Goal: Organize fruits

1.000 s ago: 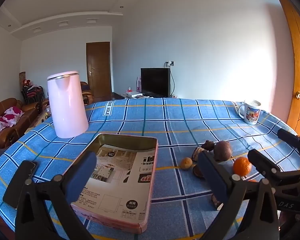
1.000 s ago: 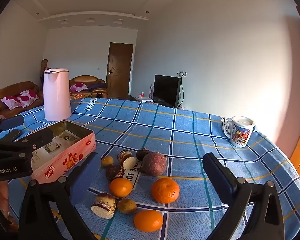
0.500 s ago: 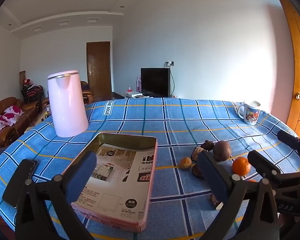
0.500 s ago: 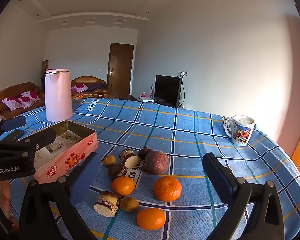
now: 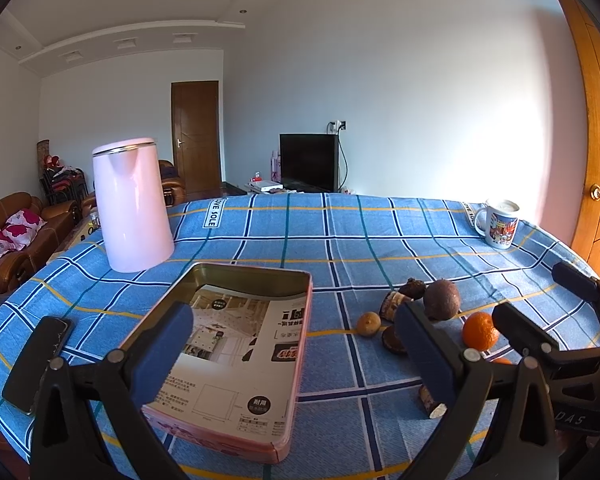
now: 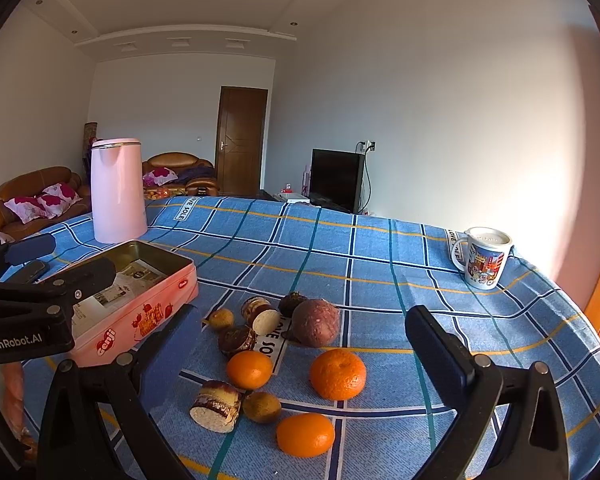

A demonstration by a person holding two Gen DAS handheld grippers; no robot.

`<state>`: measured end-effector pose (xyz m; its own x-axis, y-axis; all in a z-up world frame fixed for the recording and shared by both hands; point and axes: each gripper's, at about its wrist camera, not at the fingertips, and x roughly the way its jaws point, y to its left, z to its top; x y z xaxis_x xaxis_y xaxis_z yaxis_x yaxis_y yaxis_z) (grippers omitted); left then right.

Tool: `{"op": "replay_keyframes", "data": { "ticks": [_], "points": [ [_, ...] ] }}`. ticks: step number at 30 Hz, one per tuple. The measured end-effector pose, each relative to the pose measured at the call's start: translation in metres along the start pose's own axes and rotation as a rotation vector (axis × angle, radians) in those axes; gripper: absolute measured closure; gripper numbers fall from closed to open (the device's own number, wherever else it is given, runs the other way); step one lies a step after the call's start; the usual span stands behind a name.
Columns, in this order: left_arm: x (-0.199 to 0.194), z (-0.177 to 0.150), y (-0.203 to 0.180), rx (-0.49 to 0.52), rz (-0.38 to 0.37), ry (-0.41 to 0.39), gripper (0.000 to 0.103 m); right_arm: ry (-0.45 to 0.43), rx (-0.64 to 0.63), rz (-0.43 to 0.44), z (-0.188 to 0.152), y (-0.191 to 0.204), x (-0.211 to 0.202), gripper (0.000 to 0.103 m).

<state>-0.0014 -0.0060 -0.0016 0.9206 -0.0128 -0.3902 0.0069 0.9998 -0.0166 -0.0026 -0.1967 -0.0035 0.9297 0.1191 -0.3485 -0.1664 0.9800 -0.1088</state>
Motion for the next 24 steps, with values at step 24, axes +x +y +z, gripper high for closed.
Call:
{"op": "replay_keyframes", "data": {
  "ticks": [24],
  "points": [
    [-0.0002,0.0002,0.0016,-0.005,0.001,0.002,0.0,0.018,-0.009,0.023,-0.0026,0.0068,0.0029,0.001]
  ]
}}
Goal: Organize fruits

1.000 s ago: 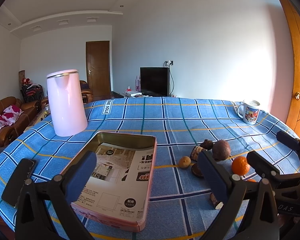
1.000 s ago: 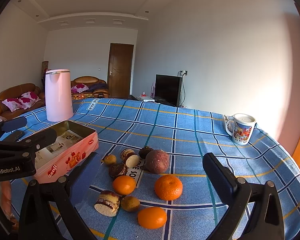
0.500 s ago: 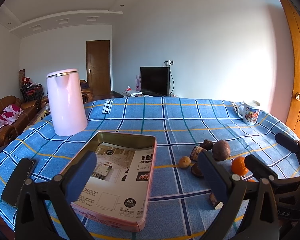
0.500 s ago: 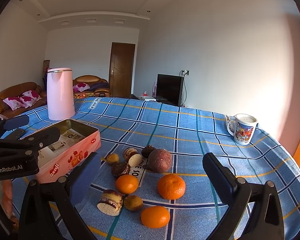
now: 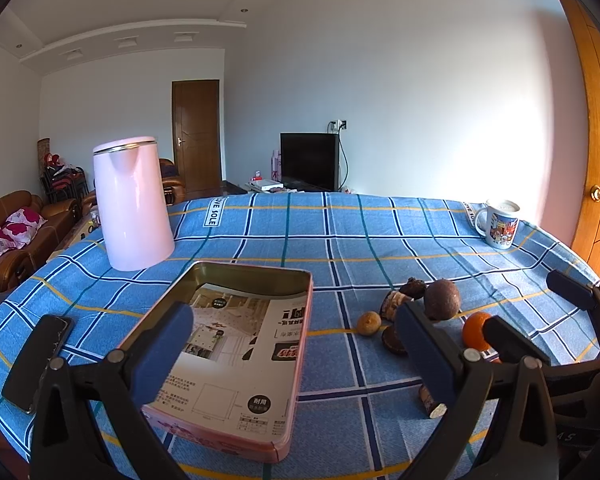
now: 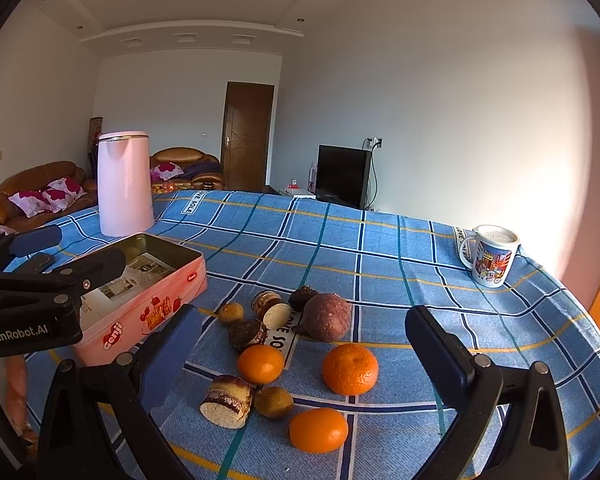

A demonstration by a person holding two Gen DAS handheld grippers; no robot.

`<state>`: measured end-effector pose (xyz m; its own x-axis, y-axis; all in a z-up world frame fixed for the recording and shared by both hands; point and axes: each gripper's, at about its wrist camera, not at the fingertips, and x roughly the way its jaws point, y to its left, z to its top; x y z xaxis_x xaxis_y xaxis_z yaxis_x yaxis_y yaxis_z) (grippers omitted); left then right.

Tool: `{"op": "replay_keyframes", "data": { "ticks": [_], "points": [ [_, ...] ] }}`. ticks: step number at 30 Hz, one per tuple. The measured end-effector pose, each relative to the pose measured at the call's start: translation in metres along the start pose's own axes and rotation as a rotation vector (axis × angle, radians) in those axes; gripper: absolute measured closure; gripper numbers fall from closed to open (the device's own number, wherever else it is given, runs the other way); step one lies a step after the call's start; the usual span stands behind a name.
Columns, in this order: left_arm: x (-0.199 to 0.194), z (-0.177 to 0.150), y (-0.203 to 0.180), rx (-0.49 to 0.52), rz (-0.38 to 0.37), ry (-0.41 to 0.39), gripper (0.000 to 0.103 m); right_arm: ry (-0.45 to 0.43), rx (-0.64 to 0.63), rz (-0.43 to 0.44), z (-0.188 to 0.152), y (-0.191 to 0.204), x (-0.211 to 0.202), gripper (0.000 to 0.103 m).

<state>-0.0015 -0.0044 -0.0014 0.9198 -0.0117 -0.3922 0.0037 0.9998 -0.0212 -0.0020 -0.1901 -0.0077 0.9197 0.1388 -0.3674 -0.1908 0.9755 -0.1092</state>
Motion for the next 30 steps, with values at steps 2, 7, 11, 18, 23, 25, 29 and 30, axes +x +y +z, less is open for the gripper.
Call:
{"op": "replay_keyframes", "data": {
  "ticks": [2,7,11,18,23,25,29,30],
  "points": [
    [0.0,-0.001,0.0,-0.001,-0.001,0.003,0.0,0.004,0.002,0.002,0.0,0.0,0.0,0.001],
    [0.001,-0.001,0.0,0.001,-0.001,0.005,0.0,0.005,0.004,0.004,-0.001,-0.001,0.0,0.001],
    [0.001,-0.001,0.0,0.0,0.0,0.006,0.0,0.005,0.004,0.004,-0.002,0.0,0.0,0.001],
    [0.001,-0.006,-0.003,0.006,-0.015,0.012,0.0,0.007,0.009,-0.001,-0.005,-0.008,-0.001,0.001],
    [0.005,-0.018,-0.018,0.032,-0.063,0.032,0.0,0.012,0.066,-0.032,-0.024,-0.04,-0.006,0.001],
    [0.008,-0.024,-0.03,0.065,-0.091,0.047,0.0,0.034,0.092,-0.041,-0.035,-0.052,-0.005,0.001],
    [0.011,-0.036,-0.054,0.119,-0.161,0.072,0.0,0.084,0.142,-0.019,-0.056,-0.068,0.0,0.001],
    [0.012,-0.039,-0.059,0.131,-0.172,0.082,0.0,0.093,0.15,-0.011,-0.059,-0.069,0.001,0.001]
  ]
}}
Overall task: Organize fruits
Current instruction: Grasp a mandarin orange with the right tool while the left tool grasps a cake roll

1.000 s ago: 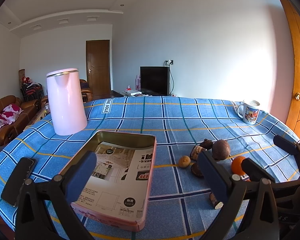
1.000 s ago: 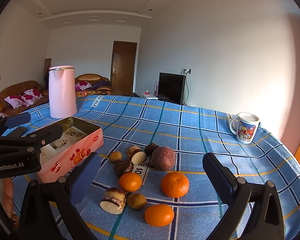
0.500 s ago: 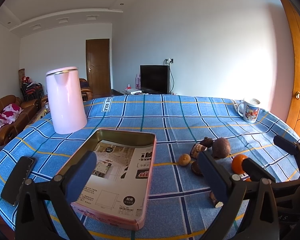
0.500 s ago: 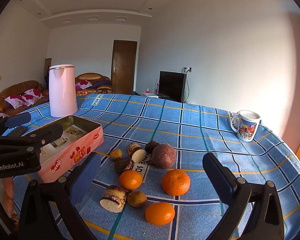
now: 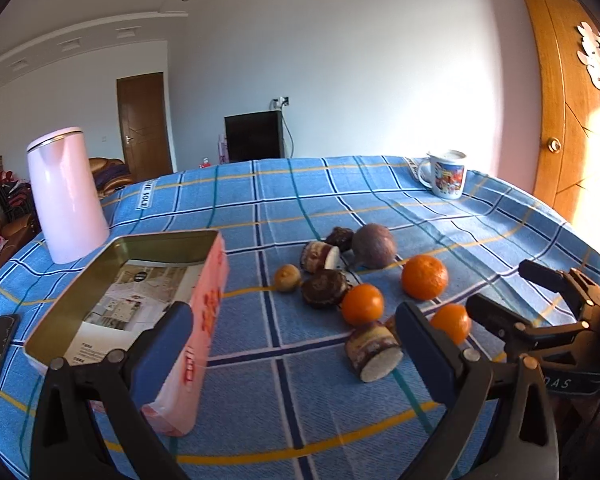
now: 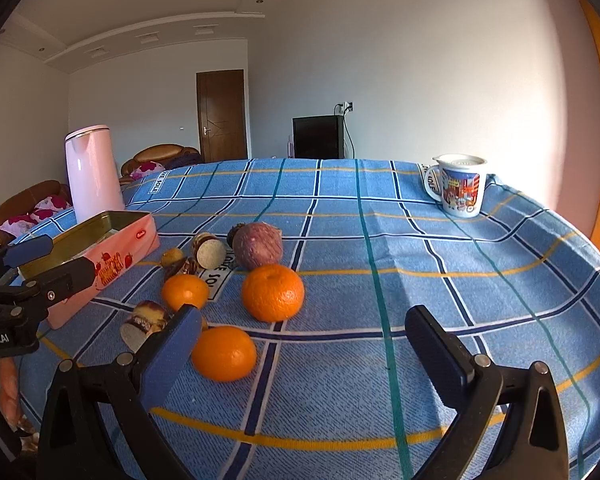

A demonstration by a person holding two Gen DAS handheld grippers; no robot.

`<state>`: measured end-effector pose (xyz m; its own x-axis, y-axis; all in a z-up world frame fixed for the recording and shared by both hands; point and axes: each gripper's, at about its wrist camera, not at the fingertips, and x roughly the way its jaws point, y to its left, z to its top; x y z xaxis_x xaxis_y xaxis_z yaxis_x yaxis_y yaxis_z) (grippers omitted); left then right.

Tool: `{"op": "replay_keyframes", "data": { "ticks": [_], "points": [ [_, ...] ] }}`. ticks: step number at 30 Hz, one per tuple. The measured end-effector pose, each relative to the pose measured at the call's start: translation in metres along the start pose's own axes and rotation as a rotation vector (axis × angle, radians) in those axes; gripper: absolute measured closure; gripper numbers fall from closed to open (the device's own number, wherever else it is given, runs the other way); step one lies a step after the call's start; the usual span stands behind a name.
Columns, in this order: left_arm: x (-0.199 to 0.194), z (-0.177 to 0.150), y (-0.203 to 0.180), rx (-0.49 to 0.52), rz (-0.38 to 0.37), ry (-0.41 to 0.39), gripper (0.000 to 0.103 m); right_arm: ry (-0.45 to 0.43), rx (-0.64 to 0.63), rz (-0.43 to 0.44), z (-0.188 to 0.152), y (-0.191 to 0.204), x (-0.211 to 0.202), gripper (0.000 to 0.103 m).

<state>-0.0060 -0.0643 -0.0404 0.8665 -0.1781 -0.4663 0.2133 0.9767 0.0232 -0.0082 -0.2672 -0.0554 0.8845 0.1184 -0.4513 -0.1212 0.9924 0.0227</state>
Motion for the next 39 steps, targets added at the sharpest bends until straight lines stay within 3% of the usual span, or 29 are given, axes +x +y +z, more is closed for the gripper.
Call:
{"op": "replay_keyframes", "data": {
  "ticks": [3,7,14,19,25,27,30,36,39],
  "points": [
    [0.008,-0.005,-0.011,0.025,-0.027,0.024,0.001,0.025,0.001,0.033,-0.005,0.0,0.005,0.002],
    [0.017,-0.01,-0.008,0.002,-0.044,0.068,0.009,0.05,-0.006,0.101,-0.007,0.005,0.01,0.021],
    [0.018,-0.012,-0.003,-0.024,-0.054,0.077,0.009,0.114,0.01,0.211,-0.008,0.014,0.022,0.034],
    [0.017,-0.012,0.0,-0.032,-0.053,0.079,0.009,0.166,0.059,0.288,-0.01,0.008,0.031,0.037],
    [0.017,-0.015,0.01,-0.059,-0.031,0.085,0.009,0.179,0.005,0.25,-0.01,0.016,0.032,0.039],
    [0.018,-0.014,0.005,-0.041,-0.038,0.088,0.009,0.193,-0.013,0.249,-0.009,0.021,0.036,0.051],
    [0.018,-0.012,-0.003,-0.019,-0.055,0.09,0.009,0.196,-0.023,0.256,-0.009,0.021,0.036,0.059],
    [0.026,-0.01,-0.02,0.024,-0.09,0.128,0.009,0.132,0.021,0.216,-0.006,0.002,0.025,0.059],
    [0.039,-0.013,-0.024,0.017,-0.138,0.188,0.022,0.106,0.035,0.195,-0.004,-0.006,0.02,0.059]
  ]
}}
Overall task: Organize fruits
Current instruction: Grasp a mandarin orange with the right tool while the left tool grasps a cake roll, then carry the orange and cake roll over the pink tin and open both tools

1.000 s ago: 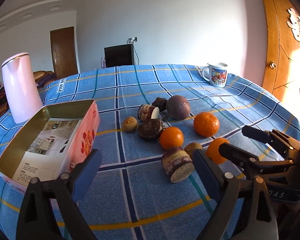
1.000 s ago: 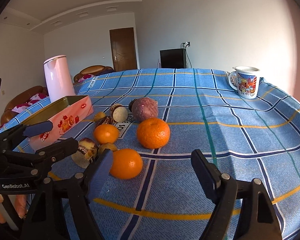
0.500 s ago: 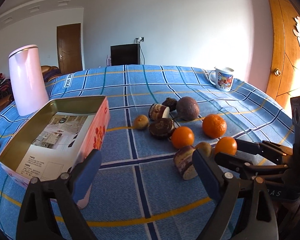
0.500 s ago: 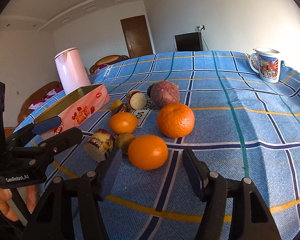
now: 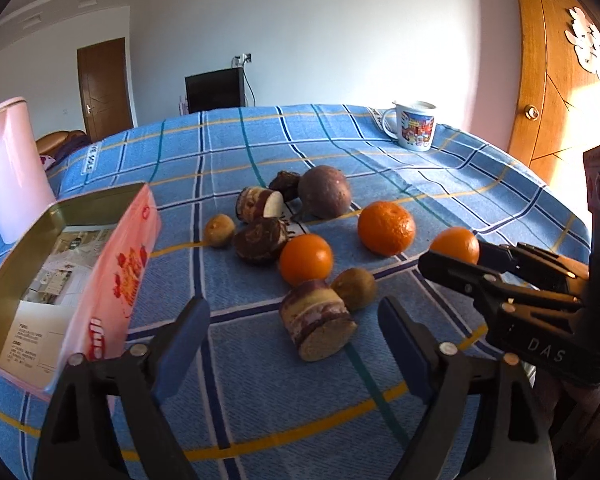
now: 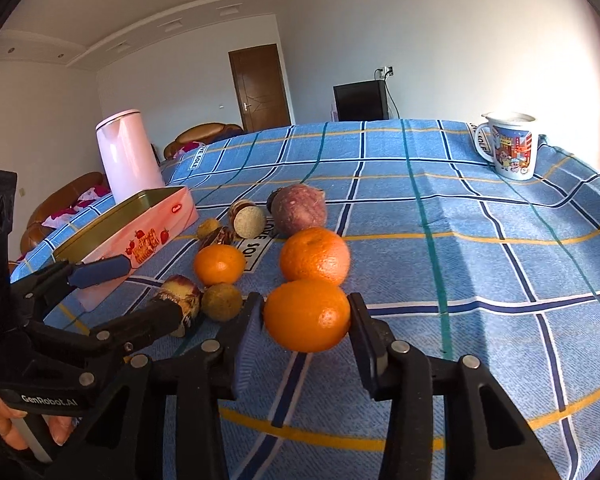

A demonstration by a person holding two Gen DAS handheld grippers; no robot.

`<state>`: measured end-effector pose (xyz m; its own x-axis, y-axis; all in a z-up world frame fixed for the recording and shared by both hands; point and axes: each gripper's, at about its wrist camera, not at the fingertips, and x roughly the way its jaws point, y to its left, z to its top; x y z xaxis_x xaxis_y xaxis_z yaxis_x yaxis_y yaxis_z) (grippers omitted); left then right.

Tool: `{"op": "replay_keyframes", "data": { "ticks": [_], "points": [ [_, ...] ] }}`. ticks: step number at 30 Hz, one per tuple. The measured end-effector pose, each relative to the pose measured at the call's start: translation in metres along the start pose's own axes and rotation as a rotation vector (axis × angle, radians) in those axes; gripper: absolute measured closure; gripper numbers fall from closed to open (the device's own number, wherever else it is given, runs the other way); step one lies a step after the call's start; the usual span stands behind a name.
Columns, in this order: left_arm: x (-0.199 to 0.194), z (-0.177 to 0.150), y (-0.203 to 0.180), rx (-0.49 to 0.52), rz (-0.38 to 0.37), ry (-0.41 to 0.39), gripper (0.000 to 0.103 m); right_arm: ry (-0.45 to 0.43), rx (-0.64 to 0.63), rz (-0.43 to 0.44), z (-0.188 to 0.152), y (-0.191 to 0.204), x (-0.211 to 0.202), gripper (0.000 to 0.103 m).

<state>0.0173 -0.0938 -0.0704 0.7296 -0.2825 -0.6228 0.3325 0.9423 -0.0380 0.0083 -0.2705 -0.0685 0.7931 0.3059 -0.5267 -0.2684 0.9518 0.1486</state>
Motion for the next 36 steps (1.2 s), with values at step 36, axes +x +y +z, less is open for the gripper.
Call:
{"op": "replay_keyframes", "data": {
  "ticks": [36],
  "points": [
    [-0.054,0.019,0.122,-0.178,0.256,-0.198,0.06,-0.147,-0.309,0.056,0.063,0.124,0.025,0.059]
  ]
}}
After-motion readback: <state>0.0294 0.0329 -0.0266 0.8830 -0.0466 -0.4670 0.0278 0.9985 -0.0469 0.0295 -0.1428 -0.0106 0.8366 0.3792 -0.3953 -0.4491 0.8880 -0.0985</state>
